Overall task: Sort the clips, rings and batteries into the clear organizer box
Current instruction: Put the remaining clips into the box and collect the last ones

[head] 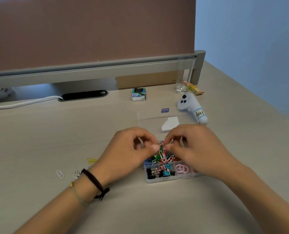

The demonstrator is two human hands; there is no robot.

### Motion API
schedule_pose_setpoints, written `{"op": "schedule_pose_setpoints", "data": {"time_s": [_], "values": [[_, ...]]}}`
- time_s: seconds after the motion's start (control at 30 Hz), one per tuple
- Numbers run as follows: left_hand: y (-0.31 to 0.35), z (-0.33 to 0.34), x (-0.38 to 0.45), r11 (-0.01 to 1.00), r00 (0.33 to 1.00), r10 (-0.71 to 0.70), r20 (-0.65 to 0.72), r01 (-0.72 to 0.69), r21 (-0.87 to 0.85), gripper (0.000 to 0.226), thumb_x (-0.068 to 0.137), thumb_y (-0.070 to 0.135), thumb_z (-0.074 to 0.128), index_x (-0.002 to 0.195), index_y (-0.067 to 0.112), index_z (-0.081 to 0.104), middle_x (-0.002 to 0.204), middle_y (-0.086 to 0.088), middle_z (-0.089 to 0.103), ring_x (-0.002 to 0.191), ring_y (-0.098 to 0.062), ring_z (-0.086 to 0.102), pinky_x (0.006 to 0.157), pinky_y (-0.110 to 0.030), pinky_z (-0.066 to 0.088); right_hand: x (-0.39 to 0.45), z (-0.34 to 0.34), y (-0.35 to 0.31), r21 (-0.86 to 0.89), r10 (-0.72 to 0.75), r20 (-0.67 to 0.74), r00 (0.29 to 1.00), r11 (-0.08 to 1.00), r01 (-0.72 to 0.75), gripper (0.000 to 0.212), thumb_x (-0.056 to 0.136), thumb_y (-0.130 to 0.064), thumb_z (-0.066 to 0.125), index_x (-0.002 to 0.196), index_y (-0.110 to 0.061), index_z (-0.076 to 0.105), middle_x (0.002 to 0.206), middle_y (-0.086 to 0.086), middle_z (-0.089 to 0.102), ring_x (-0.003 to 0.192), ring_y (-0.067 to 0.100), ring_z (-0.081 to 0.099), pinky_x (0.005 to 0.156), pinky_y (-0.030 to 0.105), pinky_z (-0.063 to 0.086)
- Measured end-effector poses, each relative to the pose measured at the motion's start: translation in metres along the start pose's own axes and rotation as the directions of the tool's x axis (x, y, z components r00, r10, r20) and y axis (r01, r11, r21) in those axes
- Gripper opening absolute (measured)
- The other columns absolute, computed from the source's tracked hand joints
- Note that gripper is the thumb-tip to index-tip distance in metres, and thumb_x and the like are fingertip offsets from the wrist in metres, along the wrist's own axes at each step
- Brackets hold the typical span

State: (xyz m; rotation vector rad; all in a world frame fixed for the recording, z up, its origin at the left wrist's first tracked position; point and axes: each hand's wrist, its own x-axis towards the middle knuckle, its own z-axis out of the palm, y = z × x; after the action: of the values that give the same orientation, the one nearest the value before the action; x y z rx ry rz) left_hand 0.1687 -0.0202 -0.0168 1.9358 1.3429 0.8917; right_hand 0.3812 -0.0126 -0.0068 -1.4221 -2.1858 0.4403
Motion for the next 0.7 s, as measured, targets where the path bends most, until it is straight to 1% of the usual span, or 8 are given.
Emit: {"op": "schedule_pose_setpoints", "data": {"time_s": [0.03, 0.13, 0.23, 0.3, 0.4, 0.5, 0.63, 0.7], "values": [[-0.002, 0.0, -0.002, 0.999, 1.0, -0.01, 0.016, 0.009, 0.047, 0.006, 0.08, 0.029, 0.081, 0.082, 0.031, 0.075, 0.079, 0.008, 0.068, 0.064, -0.005, 0.052, 0.063, -0.019, 0.045, 0.005, 0.002, -0.007, -0.052, -0.02, 0.037, 0.999, 0.998, 0.022, 0.005, 0.081, -0.035, 0.069, 0.086, -0.035, 0.072, 0.073, -0.013, 0.064, 0.068, 0.005, 0.056, 0.062, 0.031, 0.048], [-0.005, -0.001, -0.002, 0.984, 0.999, 0.005, 0.039, -0.012, 0.179, 0.011, 0.076, 0.037, 0.082, 0.083, 0.035, 0.074, 0.078, 0.014, 0.065, 0.068, -0.001, 0.055, 0.063, -0.02, 0.043, 0.015, 0.003, -0.012, -0.079, -0.04, 0.086, 0.996, 0.996, 0.047, 0.015, 0.079, -0.036, 0.068, 0.094, -0.037, 0.072, 0.076, -0.011, 0.061, 0.075, 0.006, 0.057, 0.066, 0.034, 0.05], [-0.005, -0.005, 0.001, 0.961, 0.996, 0.007, 0.087, -0.03, 0.275, 0.006, 0.08, 0.035, 0.079, 0.084, 0.036, 0.075, 0.082, 0.015, 0.065, 0.074, -0.001, 0.055, 0.067, -0.026, 0.047, 0.012, 0.007, -0.012, -0.075, -0.044, 0.122, 0.992, 0.996, 0.053, 0.015, 0.079, -0.038, 0.069, 0.094, -0.038, 0.072, 0.075, -0.012, 0.059, 0.074, 0.006, 0.055, 0.065, 0.033, 0.049], [-0.004, -0.007, 0.002, 0.942, 0.993, 0.008, 0.116, -0.046, 0.332, 0.007, 0.08, 0.031, 0.077, 0.084, 0.036, 0.075, 0.085, 0.016, 0.065, 0.075, -0.001, 0.055, 0.069, -0.029, 0.049, 0.007, 0.009, -0.012, -0.054, -0.039, 0.12, 0.992, 0.998, 0.046, 0.016, 0.078, -0.042, 0.072, 0.094, -0.037, 0.071, 0.076, -0.012, 0.059, 0.074, 0.006, 0.055, 0.066, 0.034, 0.049], [-0.003, -0.01, 0.003, 0.934, 0.988, 0.027, 0.152, -0.08, 0.348, 0.006, 0.081, 0.031, 0.074, 0.082, 0.037, 0.073, 0.086, 0.016, 0.065, 0.074, -0.003, 0.055, 0.069, -0.031, 0.05, 0.003, 0.007, -0.01, -0.068, -0.03, 0.106, 0.994, 0.997, 0.038, 0.016, 0.076, -0.039, 0.075, 0.091, -0.035, 0.07, 0.075, -0.01, 0.058, 0.075, 0.007, 0.054, 0.066, 0.032, 0.048], [-0.002, -0.012, 0.003, 0.911, 0.983, 0.051, 0.176, -0.118, 0.394, 0.005, 0.086, 0.036, 0.069, 0.087, 0.037, 0.073, 0.086, 0.016, 0.063, 0.074, -0.003, 0.053, 0.069, -0.031, 0.048, 0.001, 0.001, -0.005, -0.129, -0.019, 0.087, 0.996, 0.991, 0.03, 0.014, 0.075, -0.037, 0.077, 0.086, -0.034, 0.069, 0.074, -0.011, 0.057, 0.076, 0.006, 0.054, 0.067, 0.031, 0.047], [-0.001, -0.012, 0.002, 0.916, 0.98, 0.087, 0.177, -0.149, 0.372, 0.016, 0.087, 0.037, 0.068, 0.102, 0.042, 0.071, 0.089, 0.019, 0.06, 0.079, 0.005, 0.051, 0.067, -0.022, 0.04, -0.002, -0.006, -0.001, -0.164, 0.013, 0.116, 0.993, 0.986, 0.006, 0.011, 0.076, -0.032, 0.076, 0.083, -0.033, 0.068, 0.077, -0.013, 0.059, 0.076, 0.003, 0.052, 0.067, 0.03, 0.047], [-0.002, -0.01, 0.002, 0.914, 0.974, 0.117, 0.196, -0.183, 0.361, 0.024, 0.088, 0.039, 0.067, 0.112, 0.044, 0.069, 0.093, 0.02, 0.059, 0.078, 0.008, 0.05, 0.069, -0.021, 0.042, -0.002, -0.008, 0.0, -0.165, 0.017, 0.111, 0.994, 0.986, 0.002, 0.013, 0.075, -0.028, 0.077, 0.083, -0.033, 0.069, 0.077, -0.015, 0.059, 0.075, 0.002, 0.051, 0.067, 0.03, 0.047]]}}
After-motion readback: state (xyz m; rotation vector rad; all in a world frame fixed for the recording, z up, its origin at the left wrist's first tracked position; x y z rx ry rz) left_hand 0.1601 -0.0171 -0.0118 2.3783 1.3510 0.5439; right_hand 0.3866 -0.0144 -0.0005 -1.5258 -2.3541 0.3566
